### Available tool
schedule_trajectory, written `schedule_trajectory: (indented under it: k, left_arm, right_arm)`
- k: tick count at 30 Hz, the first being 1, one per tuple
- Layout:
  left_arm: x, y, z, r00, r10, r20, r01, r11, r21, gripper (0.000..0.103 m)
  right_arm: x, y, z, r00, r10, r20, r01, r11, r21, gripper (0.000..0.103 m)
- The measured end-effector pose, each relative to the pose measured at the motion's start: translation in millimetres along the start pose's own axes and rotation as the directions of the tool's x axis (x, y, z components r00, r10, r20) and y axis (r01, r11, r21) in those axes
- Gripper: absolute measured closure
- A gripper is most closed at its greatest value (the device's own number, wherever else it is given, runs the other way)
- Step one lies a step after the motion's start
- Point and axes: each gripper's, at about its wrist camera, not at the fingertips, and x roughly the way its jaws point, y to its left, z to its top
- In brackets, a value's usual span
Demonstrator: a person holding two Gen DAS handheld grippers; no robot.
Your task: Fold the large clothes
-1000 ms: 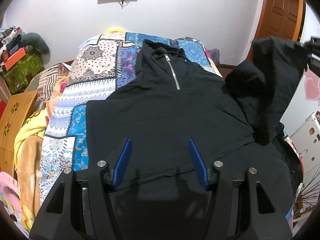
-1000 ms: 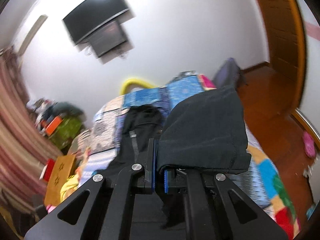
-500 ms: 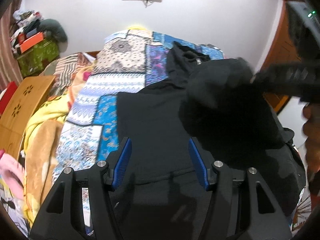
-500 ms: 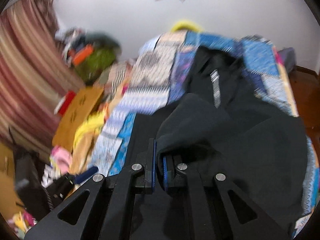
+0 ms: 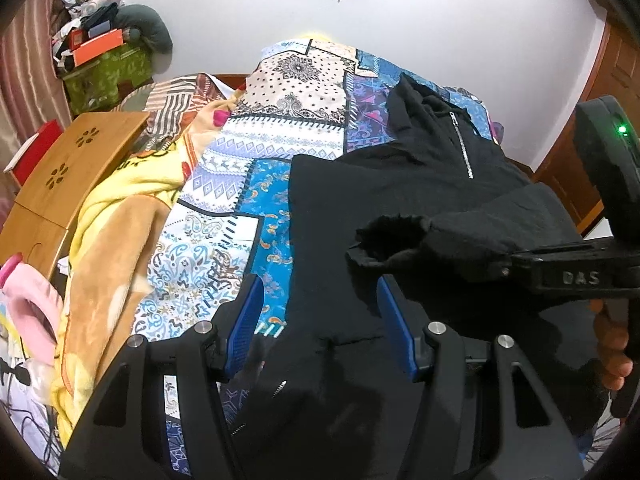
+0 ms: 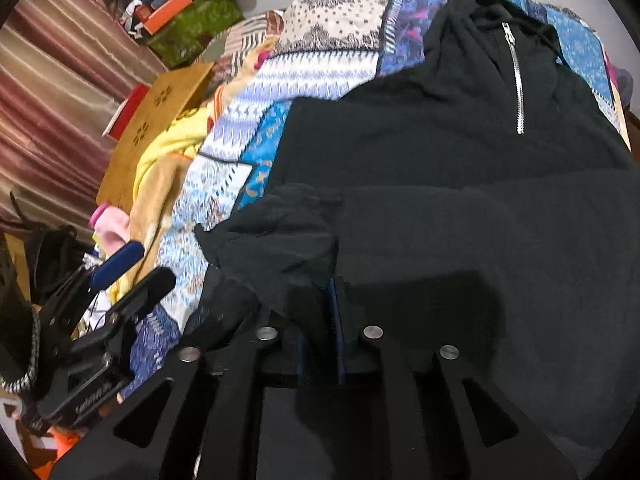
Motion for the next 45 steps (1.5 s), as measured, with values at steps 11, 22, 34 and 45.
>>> schedule_trajectory:
  k: [11,22,34,45]
  left_arm:
    - [-0.6,-21.1,5.0,0.997,-0.069,-0.018,0.068,0.998,-0.011,0.045]
    - [36.7,-25.0,-15.6,0.975,-0.141,-0.171,0.119,0.985,-0.128,0.045]
    - [77.8,-23.1,-35.8,0.900,-0.333,-0.283,0.239,0.917,-0.319,0.046]
    - [39.7,-56.3,-7.0,0.980,-0.154,-0.124,0.149,0.988,-0.046,0.079]
  right_arm:
    - [-78.6,1.2,-24.5,0.972,-0.104,0.212,0.126,0.988,-0.092,0.052]
    - [-144.4,-74.7,-57.1,0.866,-0.330,0.375,0.316,0.943,0.100,0.049]
    - [-157.8,-178.6,-114.9,0.860,-0.428,0.278,0.294,0.861,0.415,0.049]
    - [-155.2,-201.3,-130.2,0.873,-0.416,0.255,0.263,0.842,0.472,0.049]
